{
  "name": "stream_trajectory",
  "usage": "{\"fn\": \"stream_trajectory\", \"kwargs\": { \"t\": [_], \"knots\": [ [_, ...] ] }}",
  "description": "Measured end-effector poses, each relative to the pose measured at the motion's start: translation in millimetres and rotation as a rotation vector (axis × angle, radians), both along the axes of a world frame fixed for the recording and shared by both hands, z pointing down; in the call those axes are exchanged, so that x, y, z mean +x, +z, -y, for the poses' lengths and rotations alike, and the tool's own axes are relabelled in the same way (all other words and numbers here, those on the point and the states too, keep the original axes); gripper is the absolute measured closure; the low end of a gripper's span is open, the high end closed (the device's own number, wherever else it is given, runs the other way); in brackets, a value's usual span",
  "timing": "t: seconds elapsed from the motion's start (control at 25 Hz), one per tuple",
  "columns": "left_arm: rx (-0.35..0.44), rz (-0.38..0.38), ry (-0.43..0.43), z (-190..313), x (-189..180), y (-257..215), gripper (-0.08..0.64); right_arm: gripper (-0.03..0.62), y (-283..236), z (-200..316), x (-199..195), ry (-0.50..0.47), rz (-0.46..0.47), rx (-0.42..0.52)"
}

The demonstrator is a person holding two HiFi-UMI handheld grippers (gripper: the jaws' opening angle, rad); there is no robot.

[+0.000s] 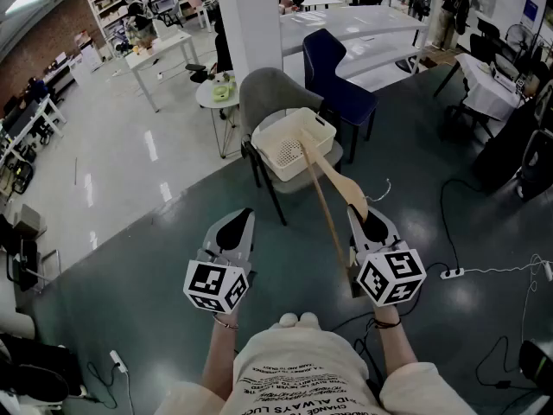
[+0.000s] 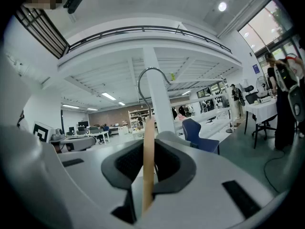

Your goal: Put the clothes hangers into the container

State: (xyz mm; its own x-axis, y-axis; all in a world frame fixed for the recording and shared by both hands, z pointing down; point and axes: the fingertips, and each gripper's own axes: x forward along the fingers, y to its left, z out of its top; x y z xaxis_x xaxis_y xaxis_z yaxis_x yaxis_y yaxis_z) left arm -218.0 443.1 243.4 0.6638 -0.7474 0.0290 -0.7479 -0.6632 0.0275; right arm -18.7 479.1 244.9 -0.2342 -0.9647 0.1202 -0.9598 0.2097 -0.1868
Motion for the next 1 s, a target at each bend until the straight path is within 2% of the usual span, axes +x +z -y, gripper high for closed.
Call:
{"fn": "stream_trajectory", "kwargs": {
  "t": [0.56, 0.68, 1.0],
  "knots": [
    [0.009, -0.008, -0.012, -8, 32, 3, 0.534, 0.537, 10, -5, 41, 0.001, 0.053, -0.001],
    [0.002, -0.015, -0.030, -7, 30, 7, 0.534, 0.537, 11, -3, 44, 0.002, 0.083, 0.000],
    [-0.011, -0.028, -0.059, 3, 27, 9, 0.534, 0.537, 10, 11, 46, -0.023, 0.089, -0.003]
  ]
}}
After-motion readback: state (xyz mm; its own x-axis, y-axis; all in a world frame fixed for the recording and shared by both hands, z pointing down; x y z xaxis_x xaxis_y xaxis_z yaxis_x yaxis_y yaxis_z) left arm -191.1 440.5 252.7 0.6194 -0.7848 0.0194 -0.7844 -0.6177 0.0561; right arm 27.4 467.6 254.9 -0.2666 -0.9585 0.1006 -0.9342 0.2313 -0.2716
